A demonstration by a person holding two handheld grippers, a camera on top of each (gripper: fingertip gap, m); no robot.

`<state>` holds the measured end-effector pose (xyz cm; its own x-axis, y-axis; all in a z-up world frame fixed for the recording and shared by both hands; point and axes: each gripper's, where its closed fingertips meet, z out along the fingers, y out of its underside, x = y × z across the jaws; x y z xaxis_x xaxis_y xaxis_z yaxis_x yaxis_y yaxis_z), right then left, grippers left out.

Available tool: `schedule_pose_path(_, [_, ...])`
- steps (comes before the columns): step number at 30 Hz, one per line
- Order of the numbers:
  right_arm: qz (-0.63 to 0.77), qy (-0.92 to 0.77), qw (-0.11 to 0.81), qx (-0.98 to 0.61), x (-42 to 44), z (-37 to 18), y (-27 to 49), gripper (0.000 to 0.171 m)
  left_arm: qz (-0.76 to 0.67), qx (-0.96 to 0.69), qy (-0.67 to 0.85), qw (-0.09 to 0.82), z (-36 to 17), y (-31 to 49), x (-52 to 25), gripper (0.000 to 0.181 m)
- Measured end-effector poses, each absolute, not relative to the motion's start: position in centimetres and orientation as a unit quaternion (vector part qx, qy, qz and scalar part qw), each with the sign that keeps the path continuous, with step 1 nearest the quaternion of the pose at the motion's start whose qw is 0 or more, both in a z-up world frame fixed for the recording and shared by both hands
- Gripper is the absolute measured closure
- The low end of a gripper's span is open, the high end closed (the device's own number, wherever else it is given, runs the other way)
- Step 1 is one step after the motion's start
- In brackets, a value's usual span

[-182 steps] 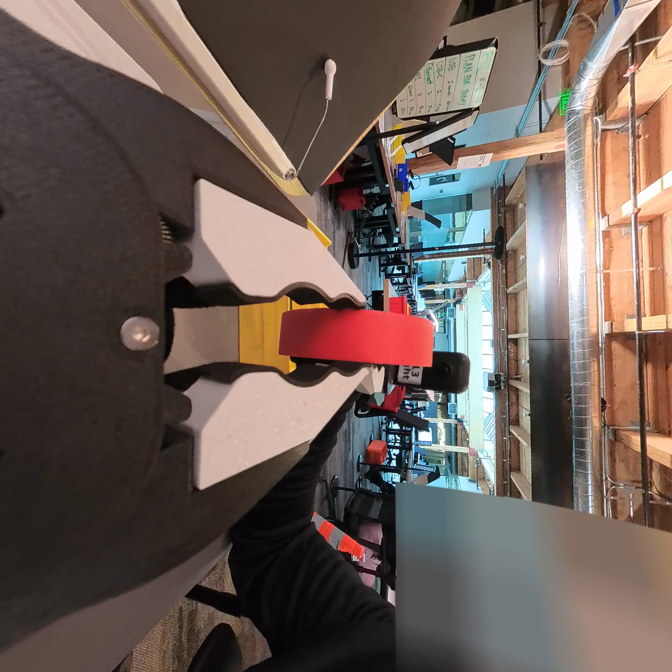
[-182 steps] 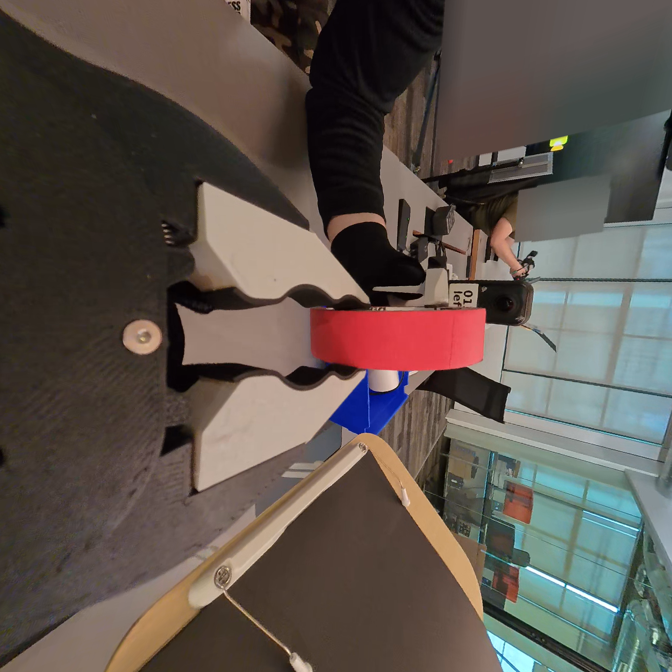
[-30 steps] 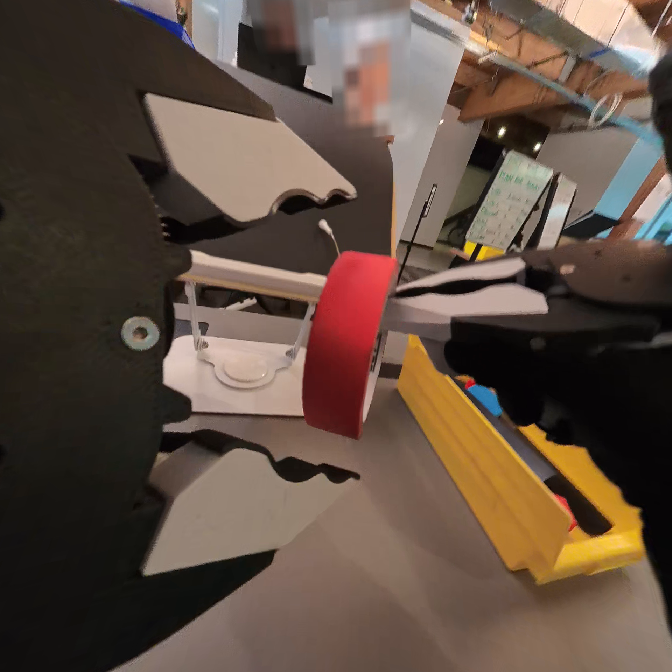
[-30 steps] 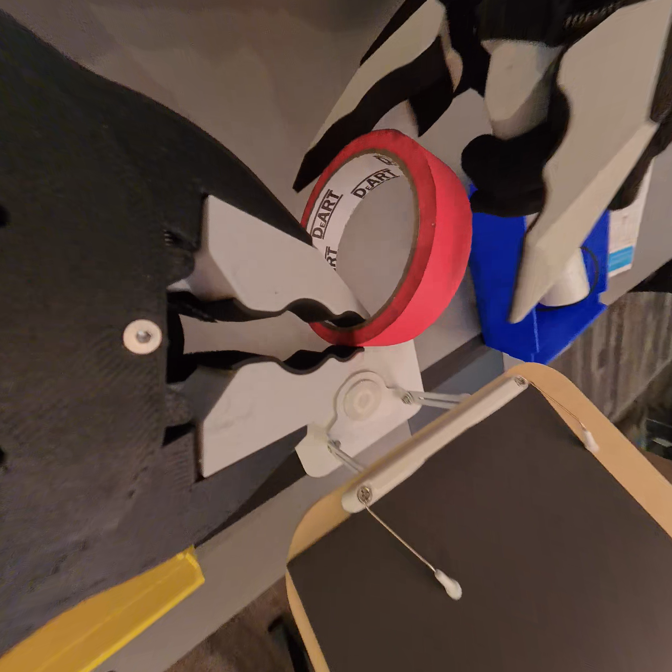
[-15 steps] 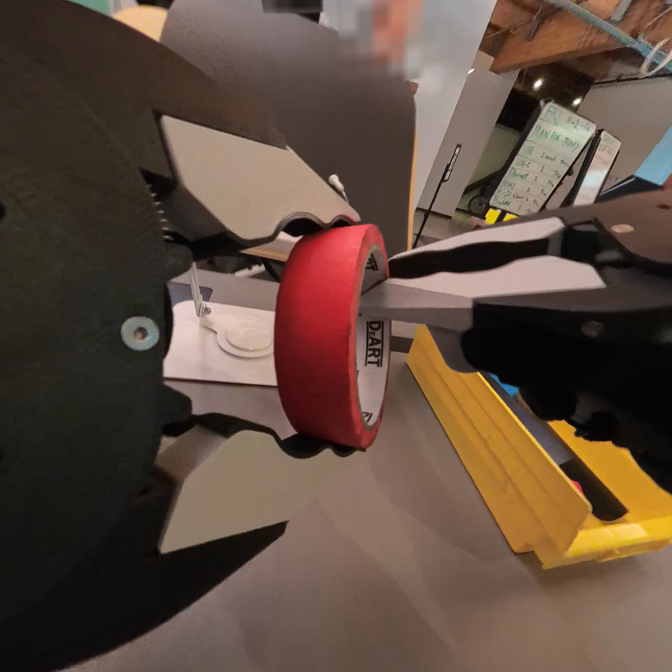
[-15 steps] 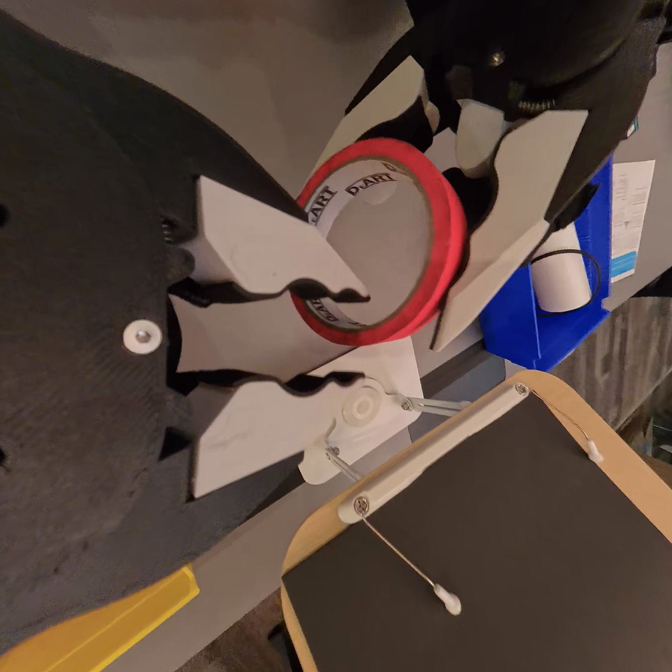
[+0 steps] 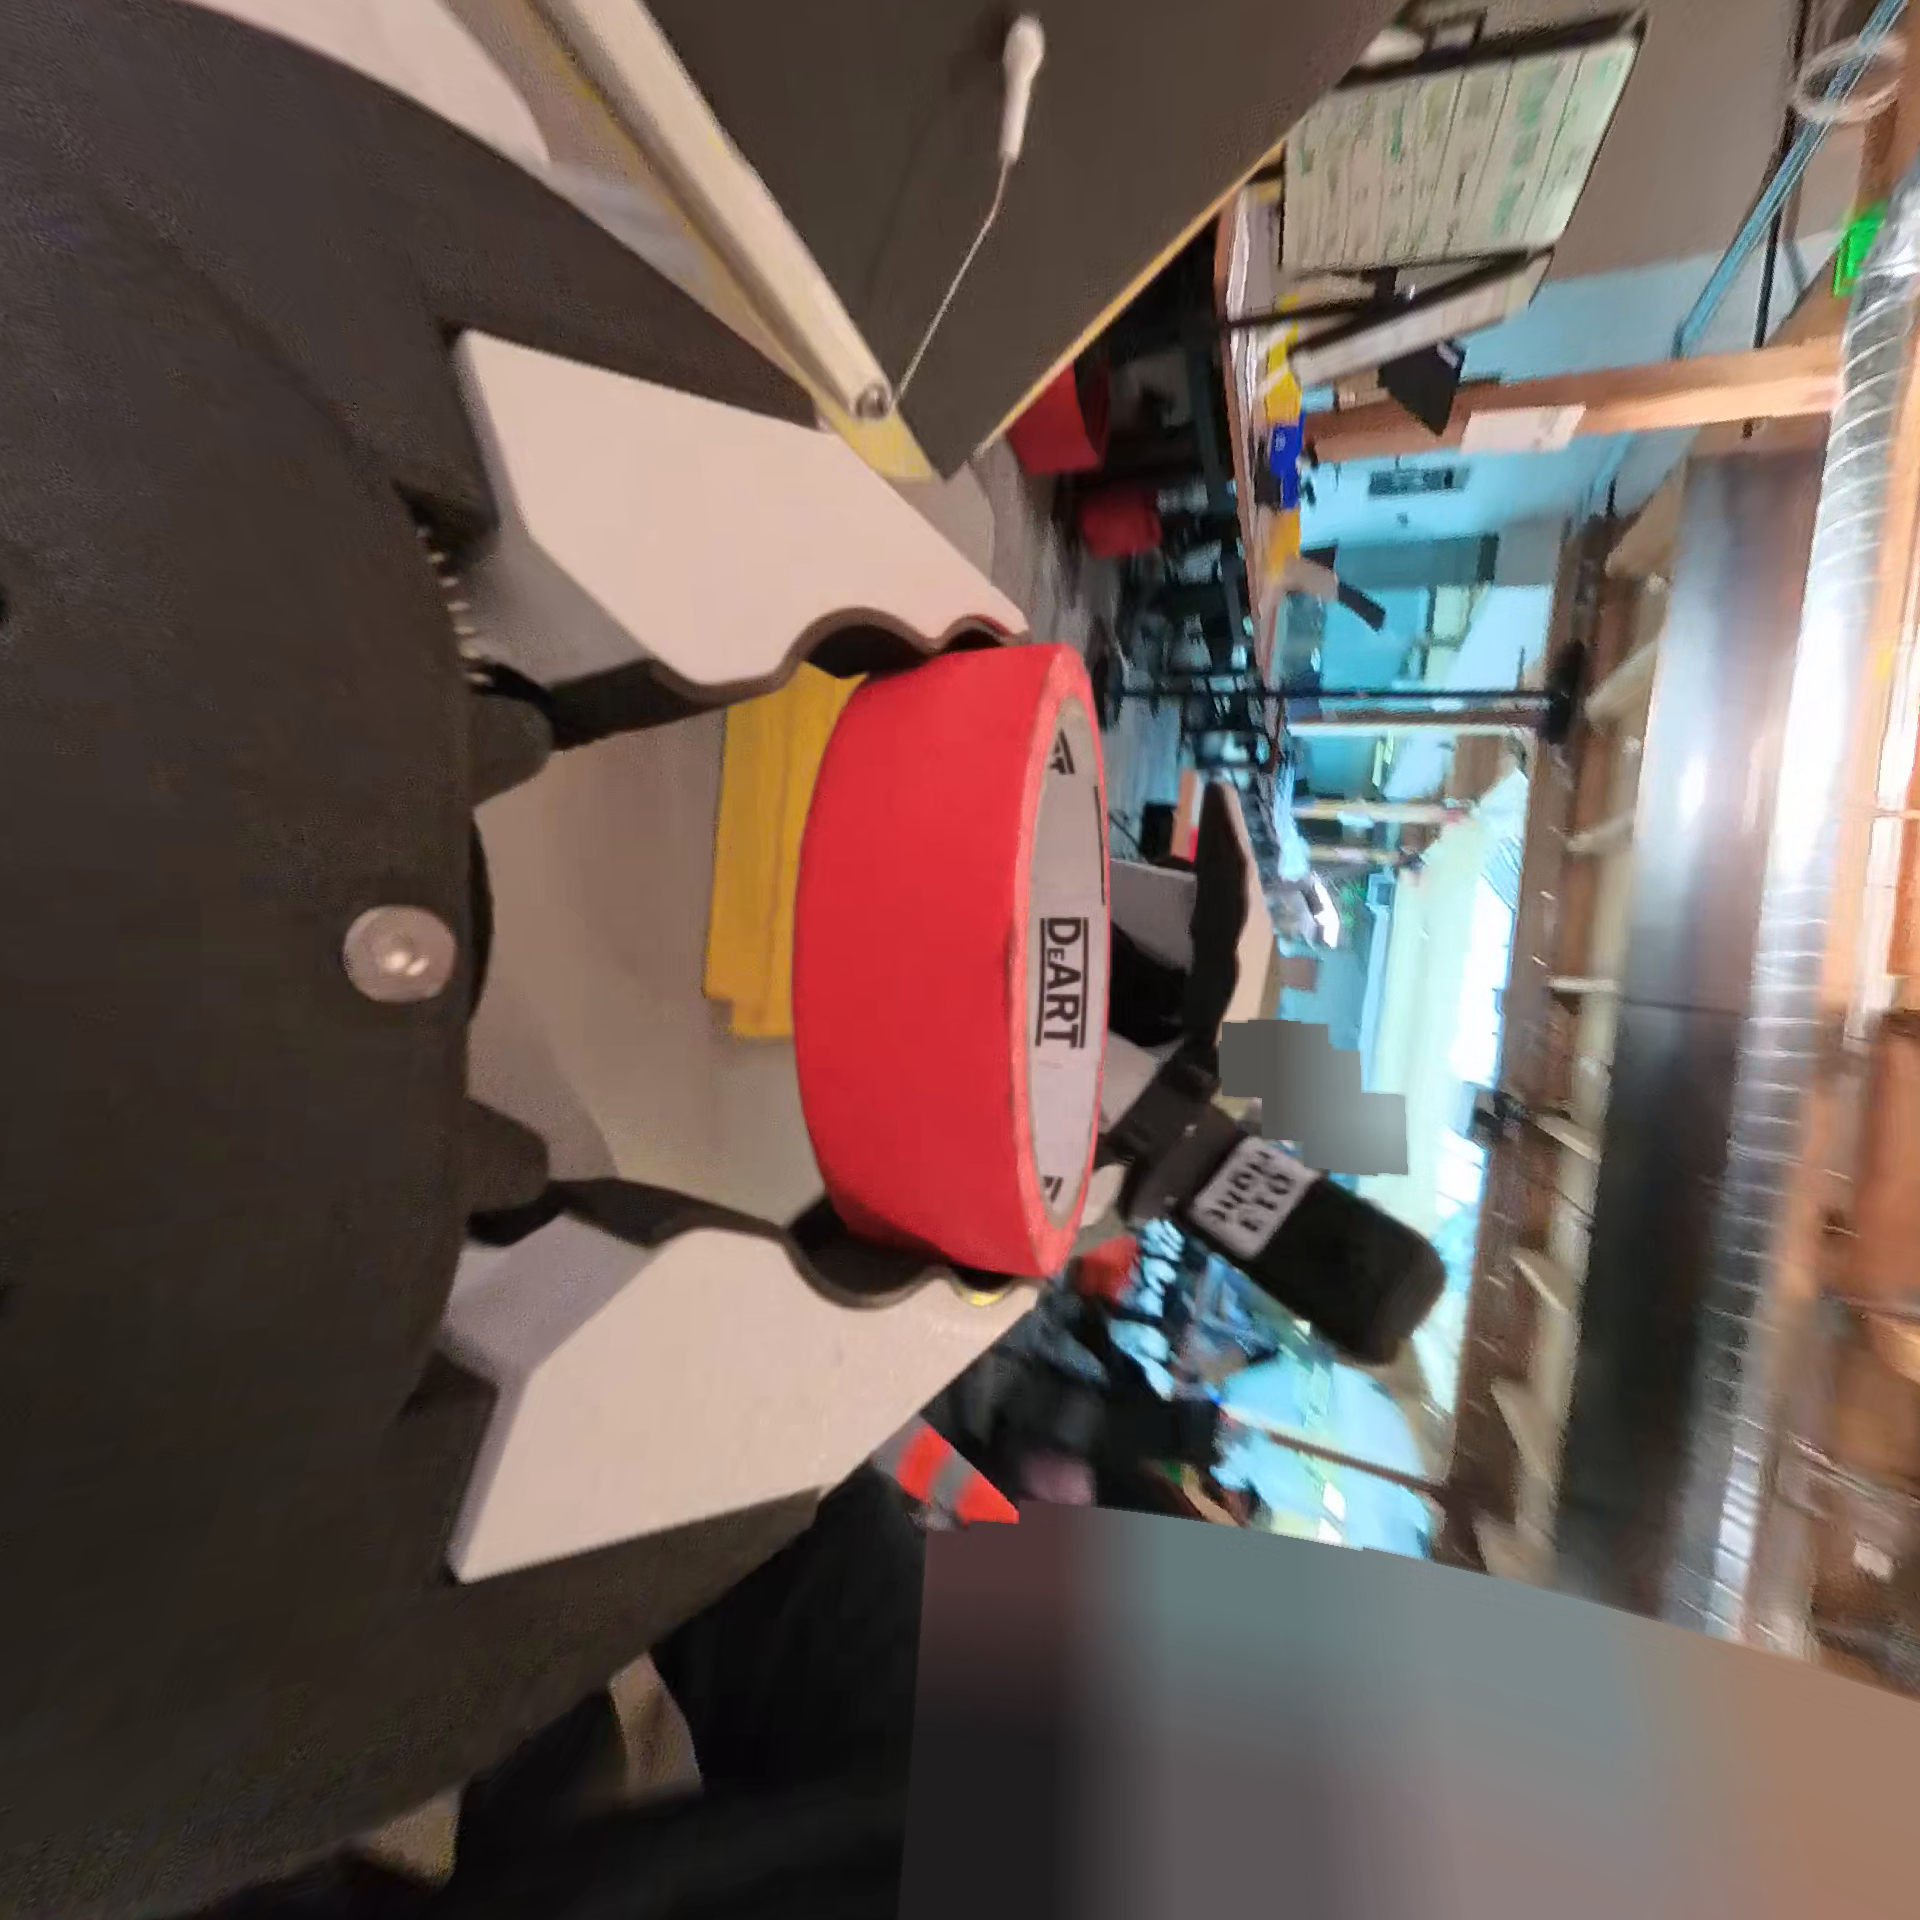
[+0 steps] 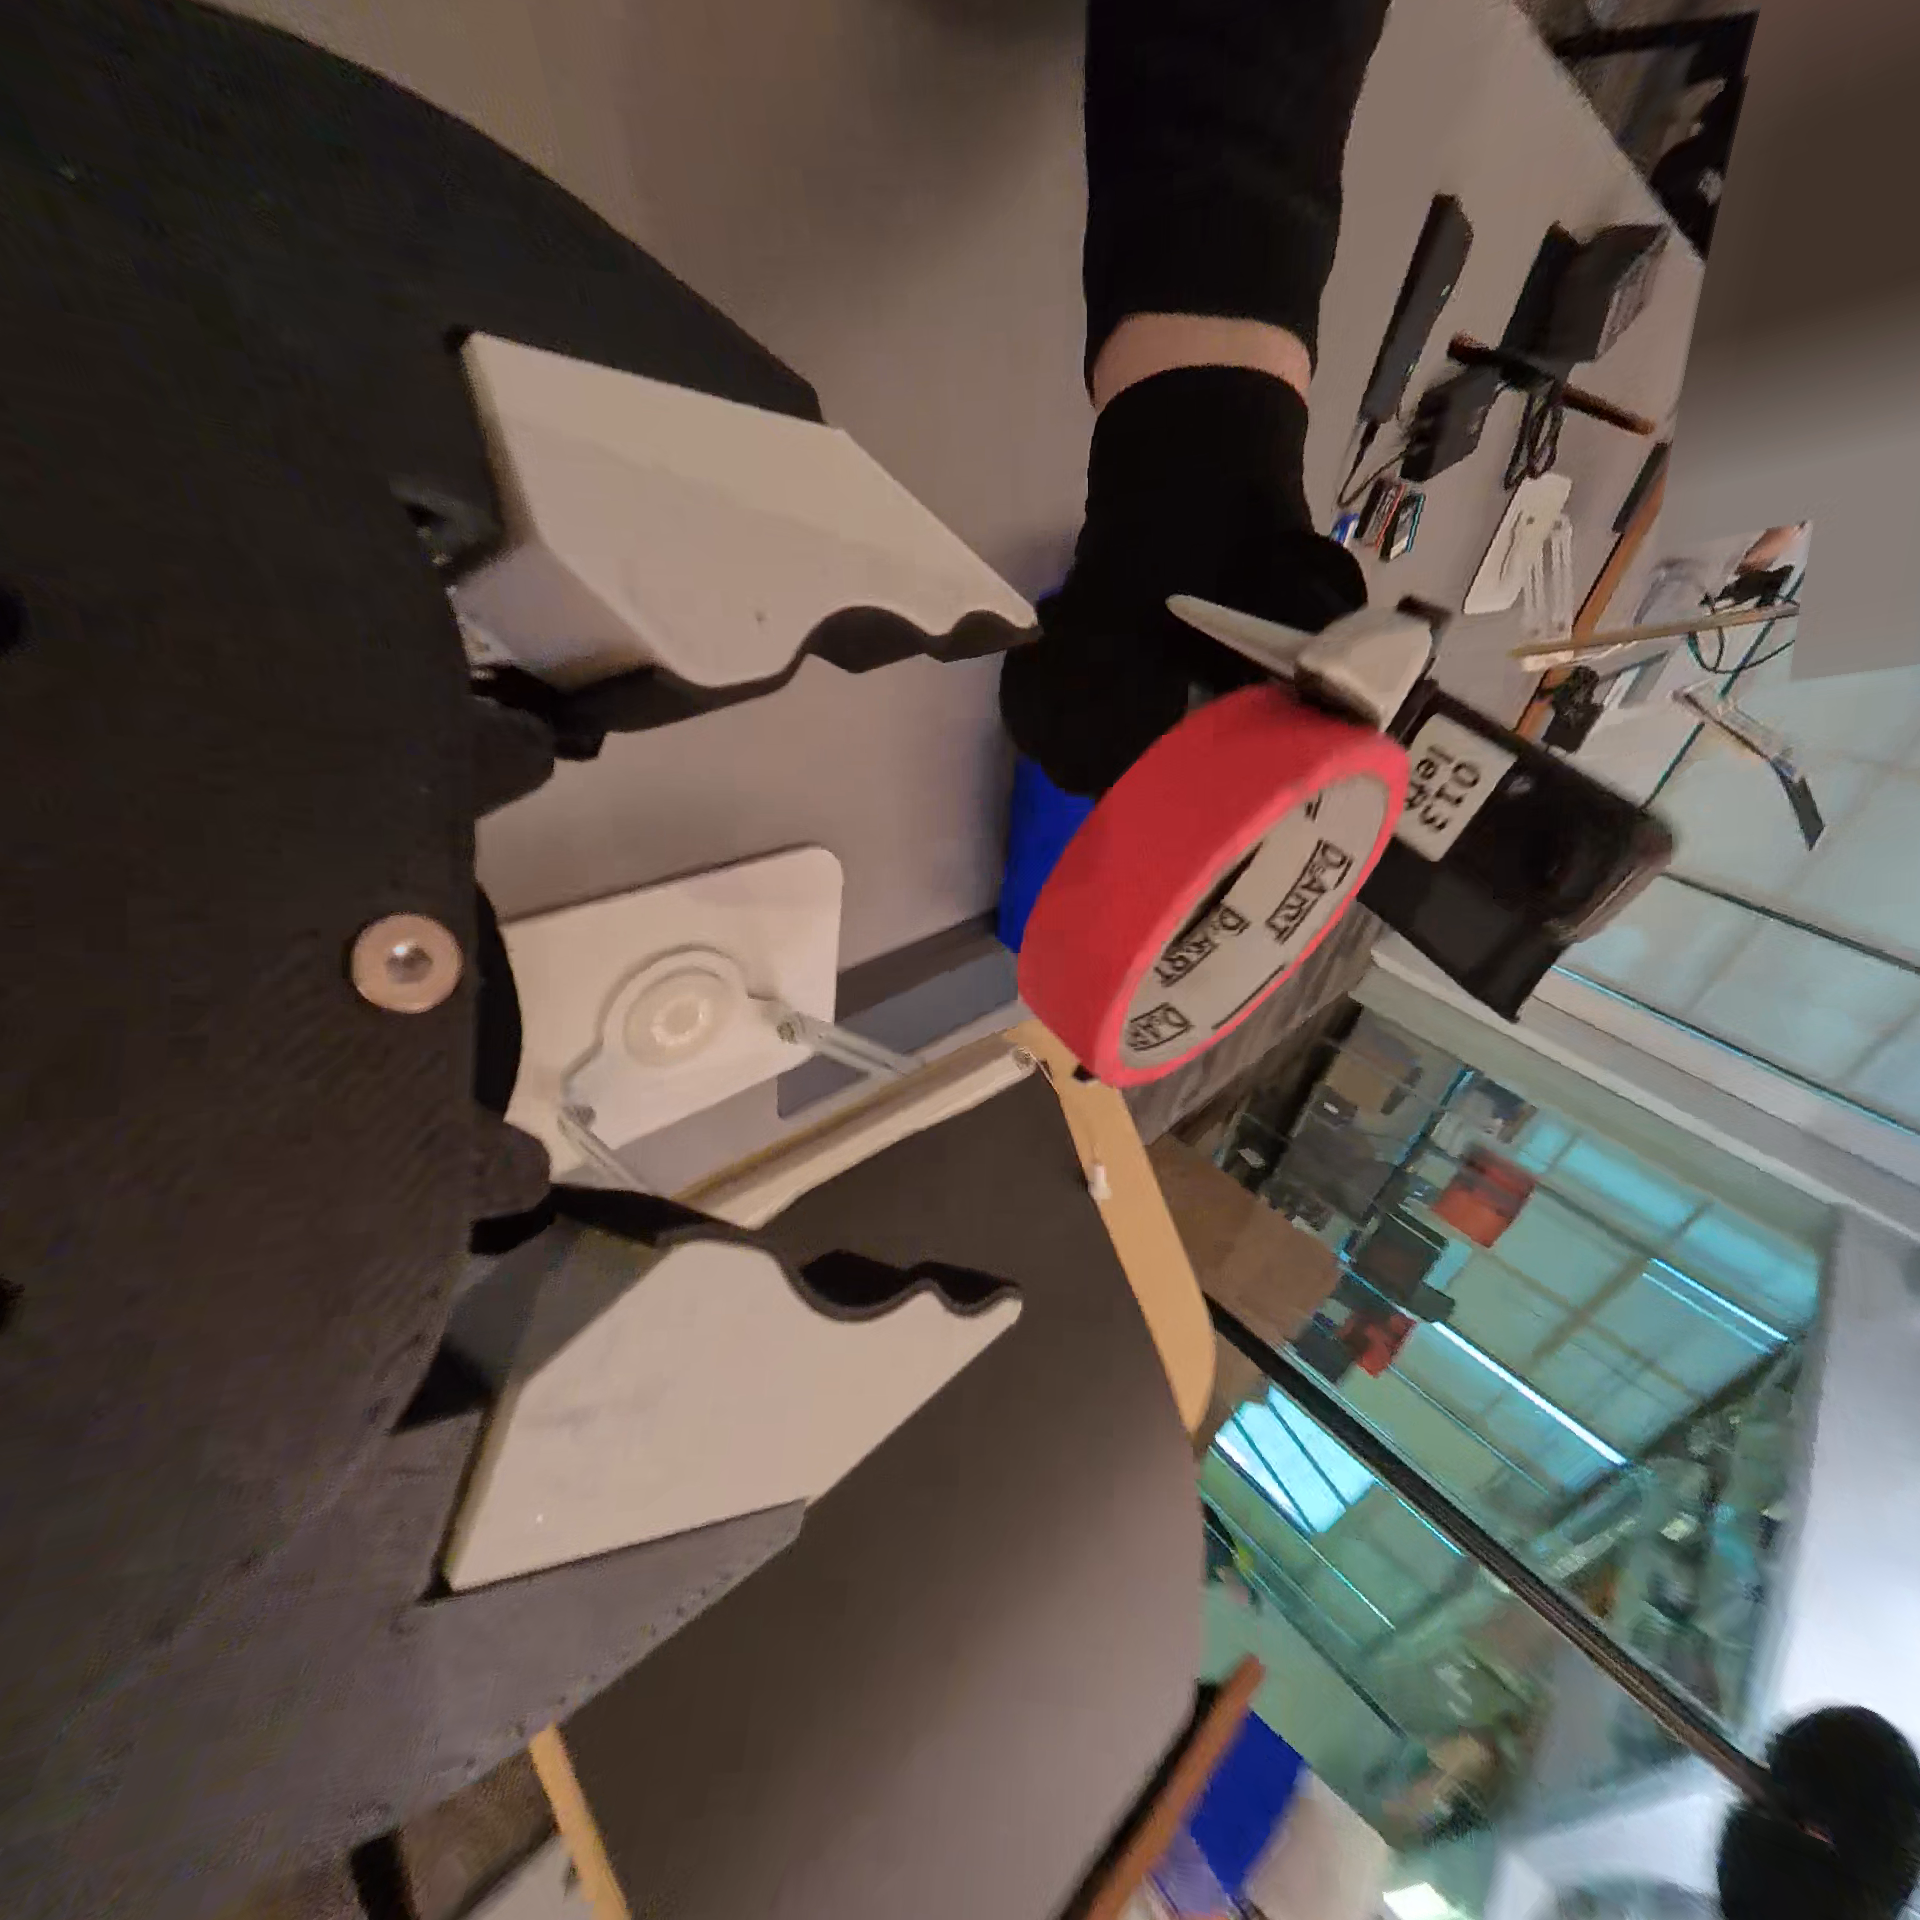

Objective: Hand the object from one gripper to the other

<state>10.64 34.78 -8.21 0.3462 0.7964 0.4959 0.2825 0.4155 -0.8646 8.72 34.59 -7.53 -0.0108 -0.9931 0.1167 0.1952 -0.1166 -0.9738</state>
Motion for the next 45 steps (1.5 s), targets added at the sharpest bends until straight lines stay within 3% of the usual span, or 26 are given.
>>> schedule_pose_path(7, [-0.083,-0.609,0.676,-0.407,8.6,-9.1,35.0,0.024,-0.704,-0.499,0.366,0.349,-8.8,34.5,8.5,0.071])
schedule_pose_path(11, [-0.039,-0.644,0.647,-0.406,6.6,-11.2,33.8,0.027,-0.691,-0.511,0.416,0.296,-10.9,32.8,9.7,0.07])
schedule_pose_path(16, [0.046,-0.733,0.533,-0.421,5.7,-16.3,30.6,0.039,-0.624,-0.522,0.536,0.225,-14.9,28.9,10.4,0.07])
schedule_pose_path(24, [0.086,-0.798,0.44,-0.403,4.0,-19.9,26.2,0.038,-0.566,-0.486,0.654,0.127,-18.8,23.7,9.3,0.07])
schedule_pose_path(32, [0.096,-0.816,0.405,-0.402,3.5,-21.1,25.0,0.047,-0.553,-0.474,0.676,0.108,-19.7,22.9,8.6,0.069])
schedule_pose_path(36, [0.101,-0.801,0.43,-0.404,3.4,-19.7,25.5,0.048,-0.573,-0.467,0.661,0.13,-18.3,23.2,8.8,0.068])
schedule_pose_path(45, [0.226,-0.692,0.5,-0.469,5.0,-15.1,28.7,0.048,-0.59,-0.47,0.577,0.313,-12.6,27.8,9.5,0.06])
